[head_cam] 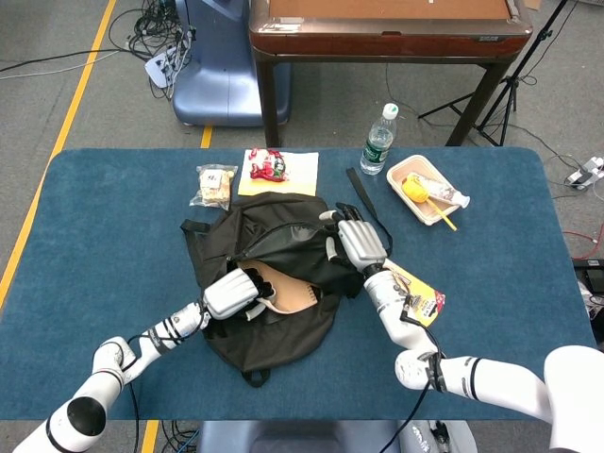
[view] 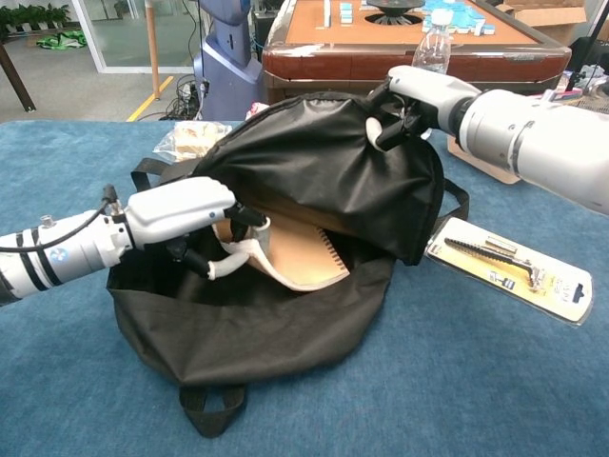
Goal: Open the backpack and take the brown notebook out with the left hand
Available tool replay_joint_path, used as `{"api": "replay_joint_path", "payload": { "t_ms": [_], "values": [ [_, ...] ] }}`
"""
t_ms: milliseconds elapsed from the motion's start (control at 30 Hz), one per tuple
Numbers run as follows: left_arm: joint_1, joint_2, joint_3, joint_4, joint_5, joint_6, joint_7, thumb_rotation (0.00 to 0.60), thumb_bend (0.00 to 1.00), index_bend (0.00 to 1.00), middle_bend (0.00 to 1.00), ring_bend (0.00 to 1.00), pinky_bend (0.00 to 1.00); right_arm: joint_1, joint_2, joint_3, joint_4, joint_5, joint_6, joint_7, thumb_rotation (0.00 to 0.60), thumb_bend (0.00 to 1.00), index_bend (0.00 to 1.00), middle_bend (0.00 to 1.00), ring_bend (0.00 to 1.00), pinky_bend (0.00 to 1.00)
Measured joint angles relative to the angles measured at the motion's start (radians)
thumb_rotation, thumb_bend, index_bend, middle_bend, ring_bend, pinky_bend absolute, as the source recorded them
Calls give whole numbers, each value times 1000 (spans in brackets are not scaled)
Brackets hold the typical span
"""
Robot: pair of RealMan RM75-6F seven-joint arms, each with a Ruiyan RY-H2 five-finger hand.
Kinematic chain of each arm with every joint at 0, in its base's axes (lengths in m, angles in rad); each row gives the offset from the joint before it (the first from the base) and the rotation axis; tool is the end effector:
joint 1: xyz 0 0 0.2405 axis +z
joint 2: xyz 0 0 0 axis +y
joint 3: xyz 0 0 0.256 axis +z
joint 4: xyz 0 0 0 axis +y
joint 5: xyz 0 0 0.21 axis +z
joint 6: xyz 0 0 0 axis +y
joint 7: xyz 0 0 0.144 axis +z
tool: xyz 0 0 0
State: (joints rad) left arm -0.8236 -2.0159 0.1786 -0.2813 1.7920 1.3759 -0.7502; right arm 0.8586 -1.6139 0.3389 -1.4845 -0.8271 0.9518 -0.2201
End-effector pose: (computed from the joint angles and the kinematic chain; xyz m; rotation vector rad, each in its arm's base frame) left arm -0.1702 0.3582 -0.0716 -2.2776 -0.6549 -1.3684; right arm -0.0950 -0.3799 -0.0155 1.6166 -1.3211 1.1419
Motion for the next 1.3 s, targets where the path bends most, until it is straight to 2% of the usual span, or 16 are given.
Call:
{"api": "replay_joint_path", "payload": {
  "t_ms": [233, 500, 700, 1000, 1067, 1167, 1233, 1300],
  "values": [
    [9, 35, -43, -82, -29, 130, -70, 600, 531, 666, 687, 577, 471, -4, 3, -8, 16, -1, -16, 13, 600, 748, 629, 230, 0, 0],
    [16, 98, -94, -239, -61, 204, -94, 600, 531, 671, 699, 589, 488, -12, 7, -20, 17, -22, -30, 35, 600, 748, 629, 230, 0, 0],
    [23, 187, -125, -425, -74, 237, -79, 600, 532, 677, 712, 604, 515, -18, 18, -31, 0, -45, -42, 50, 600, 748, 629, 230, 0, 0],
    [49, 388, -170, -781, -99, 253, -21, 600, 531, 681, 721, 617, 521, -27, 38, -75, -44, -99, -69, 56, 600, 743, 617, 197, 0, 0],
    [59, 441, -185, -855, -109, 253, 0, 600, 531, 681, 721, 617, 521, -27, 51, -95, -60, -113, -86, 45, 600, 658, 452, 147, 0, 0],
    [76, 511, -211, -931, -127, 250, 35, 600, 531, 681, 722, 618, 521, -21, 82, -134, -93, -139, -117, 4, 600, 382, 85, 62, 0, 0],
    [87, 545, -232, -963, -140, 247, 52, 600, 531, 680, 722, 618, 521, -17, 104, -161, -125, -162, -124, -35, 600, 240, 1, 18, 0, 0],
    [94, 568, -248, -983, -149, 244, 58, 600, 531, 679, 722, 617, 521, -17, 124, -181, -166, -191, -124, -58, 600, 156, 0, 1, 0, 0]
  ]
}}
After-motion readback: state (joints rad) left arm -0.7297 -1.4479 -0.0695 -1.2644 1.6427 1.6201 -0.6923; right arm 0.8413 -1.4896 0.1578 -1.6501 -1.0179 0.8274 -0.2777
